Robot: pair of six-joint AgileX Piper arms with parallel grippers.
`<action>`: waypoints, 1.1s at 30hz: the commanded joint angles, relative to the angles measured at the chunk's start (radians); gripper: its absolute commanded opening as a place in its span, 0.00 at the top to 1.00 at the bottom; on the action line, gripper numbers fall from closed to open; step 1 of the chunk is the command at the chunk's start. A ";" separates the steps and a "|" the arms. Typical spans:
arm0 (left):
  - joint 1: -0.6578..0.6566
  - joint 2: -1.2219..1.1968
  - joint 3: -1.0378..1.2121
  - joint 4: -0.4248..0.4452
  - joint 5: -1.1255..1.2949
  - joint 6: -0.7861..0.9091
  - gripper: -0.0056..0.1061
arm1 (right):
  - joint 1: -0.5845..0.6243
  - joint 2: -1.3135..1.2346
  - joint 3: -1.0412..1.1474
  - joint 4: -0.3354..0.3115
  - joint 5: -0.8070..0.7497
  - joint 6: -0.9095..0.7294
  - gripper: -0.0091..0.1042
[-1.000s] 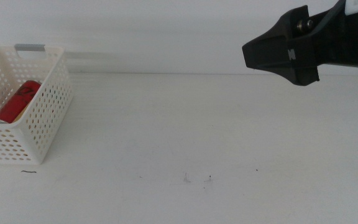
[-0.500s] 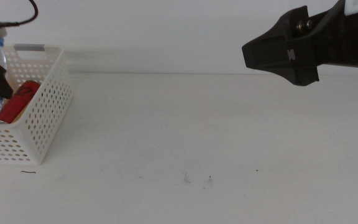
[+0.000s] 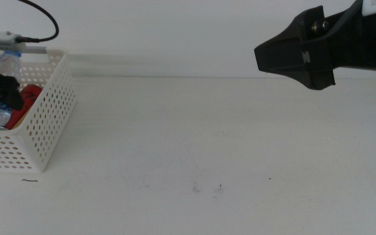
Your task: Use arms to grab the bottles and put them into the dustbin to the left of the table.
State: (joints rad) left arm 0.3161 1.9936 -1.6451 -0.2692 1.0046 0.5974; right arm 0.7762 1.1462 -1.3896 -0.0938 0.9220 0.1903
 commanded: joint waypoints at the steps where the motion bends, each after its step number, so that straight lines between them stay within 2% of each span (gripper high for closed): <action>1: -0.009 -0.016 -0.011 0.008 -0.027 -0.002 0.29 | 0.004 -0.004 -0.009 -0.004 -0.007 -0.008 0.11; 5: -0.009 -0.018 -0.013 0.031 -0.022 -0.013 0.11 | 0.004 -0.004 -0.009 -0.004 -0.007 -0.008 0.11; 11: -0.009 -0.078 -0.013 0.044 0.031 -0.026 0.11 | 0.004 -0.004 -0.009 -0.004 -0.007 -0.008 0.11; 14: -0.009 -0.134 -0.013 0.044 0.082 -0.086 0.11 | 0.004 -0.004 -0.009 -0.004 -0.007 -0.008 0.11; 17: -0.009 -0.212 -0.011 0.004 0.146 -0.135 0.11 | 0.004 -0.004 -0.009 -0.004 -0.007 -0.008 0.11; 19: -0.009 -0.269 0.009 -0.049 0.174 -0.128 0.11 | 0.004 -0.004 -0.009 -0.004 -0.007 -0.008 0.11; 22: -0.009 -0.396 0.096 -0.187 0.161 -0.067 0.11 | 0.004 -0.004 -0.009 -0.004 -0.007 -0.008 0.11; 26: -0.019 -0.631 0.308 -0.448 0.088 0.122 0.11 | 0.004 -0.004 -0.009 -0.004 -0.007 -0.008 0.11; 33: -0.130 -1.114 0.767 -0.684 -0.378 0.324 0.11 | 0.004 -0.004 -0.009 -0.004 -0.007 -0.008 0.11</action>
State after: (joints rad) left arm 0.2118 0.9549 -0.9458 -0.8824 0.7407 0.8798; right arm 0.7762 1.1462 -1.3896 -0.0938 0.9220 0.1903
